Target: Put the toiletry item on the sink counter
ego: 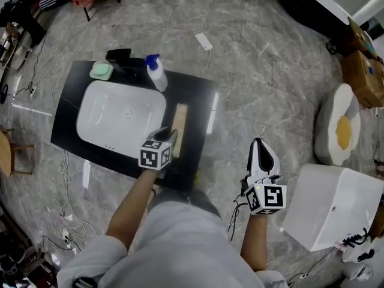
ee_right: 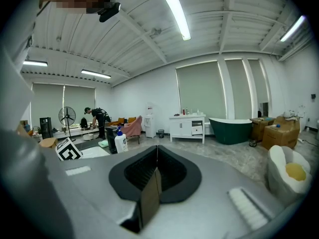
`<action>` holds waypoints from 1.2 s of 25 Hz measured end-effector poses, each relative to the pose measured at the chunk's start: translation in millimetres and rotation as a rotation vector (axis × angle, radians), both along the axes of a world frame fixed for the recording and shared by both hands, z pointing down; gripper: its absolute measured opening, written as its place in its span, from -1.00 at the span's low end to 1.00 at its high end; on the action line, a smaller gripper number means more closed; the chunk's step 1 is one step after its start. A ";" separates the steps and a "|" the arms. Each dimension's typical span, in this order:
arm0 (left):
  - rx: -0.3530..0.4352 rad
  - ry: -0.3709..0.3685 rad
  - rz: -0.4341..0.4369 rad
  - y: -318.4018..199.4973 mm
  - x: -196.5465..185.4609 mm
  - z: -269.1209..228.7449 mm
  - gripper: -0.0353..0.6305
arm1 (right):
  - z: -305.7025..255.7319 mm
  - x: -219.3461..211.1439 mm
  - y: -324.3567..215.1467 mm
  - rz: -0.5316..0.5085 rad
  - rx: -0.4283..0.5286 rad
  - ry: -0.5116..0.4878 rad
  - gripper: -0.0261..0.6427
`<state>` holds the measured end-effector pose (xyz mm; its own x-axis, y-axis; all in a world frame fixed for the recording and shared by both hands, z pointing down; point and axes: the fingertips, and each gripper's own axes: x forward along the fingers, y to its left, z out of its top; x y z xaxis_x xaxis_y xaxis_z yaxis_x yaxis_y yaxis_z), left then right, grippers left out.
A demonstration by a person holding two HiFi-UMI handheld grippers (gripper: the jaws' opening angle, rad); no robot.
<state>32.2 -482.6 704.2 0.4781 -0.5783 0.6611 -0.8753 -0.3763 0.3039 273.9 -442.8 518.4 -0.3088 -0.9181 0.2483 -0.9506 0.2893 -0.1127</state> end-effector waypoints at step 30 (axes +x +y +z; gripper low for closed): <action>0.340 0.028 -0.017 33.8 -29.6 -158.6 -0.90 | -41.9 -39.0 42.7 -0.047 0.054 -0.023 -0.91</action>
<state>2.5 -448.8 545.6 0.4815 -0.7716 0.4156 -0.8755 -0.4456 0.1870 234.9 -400.1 476.5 -0.3568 -0.9145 0.1907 -0.9332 0.3395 -0.1178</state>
